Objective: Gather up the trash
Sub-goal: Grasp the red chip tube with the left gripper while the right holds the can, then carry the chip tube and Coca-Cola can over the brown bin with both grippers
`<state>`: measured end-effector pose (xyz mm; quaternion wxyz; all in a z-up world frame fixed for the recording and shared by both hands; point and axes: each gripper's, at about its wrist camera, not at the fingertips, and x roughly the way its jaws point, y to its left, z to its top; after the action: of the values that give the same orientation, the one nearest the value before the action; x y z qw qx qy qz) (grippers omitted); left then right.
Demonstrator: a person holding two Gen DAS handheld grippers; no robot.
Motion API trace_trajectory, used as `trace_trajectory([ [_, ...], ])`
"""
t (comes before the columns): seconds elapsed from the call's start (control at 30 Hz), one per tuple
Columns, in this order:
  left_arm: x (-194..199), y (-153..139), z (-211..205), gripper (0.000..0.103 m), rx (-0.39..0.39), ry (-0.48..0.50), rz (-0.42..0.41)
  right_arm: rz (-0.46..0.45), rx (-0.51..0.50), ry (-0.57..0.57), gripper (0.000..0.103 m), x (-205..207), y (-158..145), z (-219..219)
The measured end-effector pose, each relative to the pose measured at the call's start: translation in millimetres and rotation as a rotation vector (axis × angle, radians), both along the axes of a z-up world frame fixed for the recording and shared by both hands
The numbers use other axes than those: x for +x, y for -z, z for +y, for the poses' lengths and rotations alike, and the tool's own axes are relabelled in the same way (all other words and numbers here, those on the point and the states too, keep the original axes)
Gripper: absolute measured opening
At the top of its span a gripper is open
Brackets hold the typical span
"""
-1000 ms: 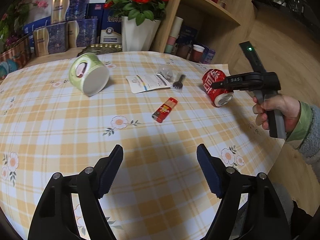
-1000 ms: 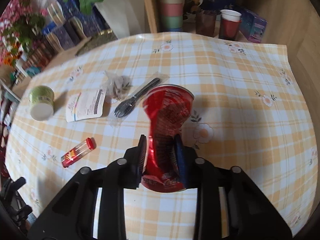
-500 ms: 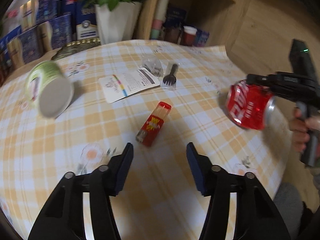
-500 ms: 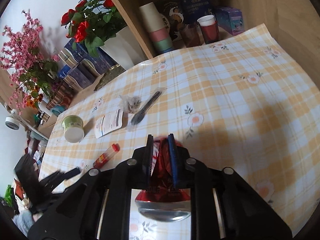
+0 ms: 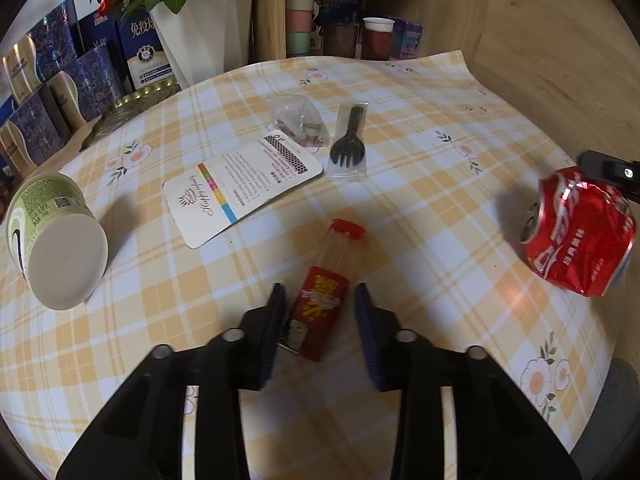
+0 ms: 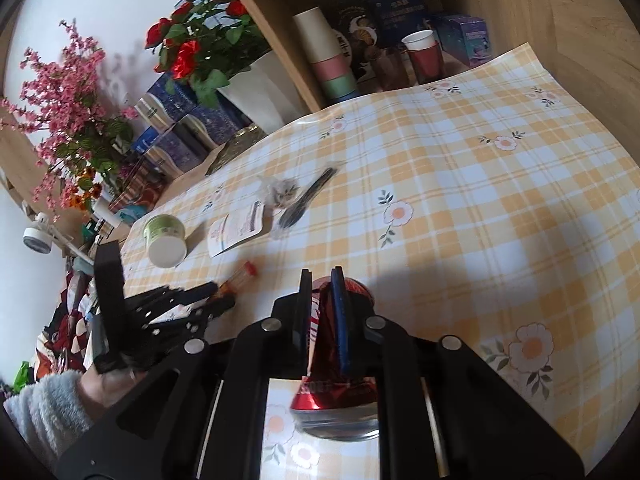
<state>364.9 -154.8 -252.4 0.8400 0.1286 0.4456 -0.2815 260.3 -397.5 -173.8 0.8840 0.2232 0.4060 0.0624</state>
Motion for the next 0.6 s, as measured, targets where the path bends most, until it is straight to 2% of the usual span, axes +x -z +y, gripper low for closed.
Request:
trace_trajectory([
  [0.13,-5,-1,1,0.024,0.016,0.011,-0.007,0.004,0.010,-0.023,0.013,-9,-3,5],
  [0.6,-55,0,14,0.023,0.014,0.084,0.008,0.026,0.028,-0.022,0.015,-35,-6,0],
])
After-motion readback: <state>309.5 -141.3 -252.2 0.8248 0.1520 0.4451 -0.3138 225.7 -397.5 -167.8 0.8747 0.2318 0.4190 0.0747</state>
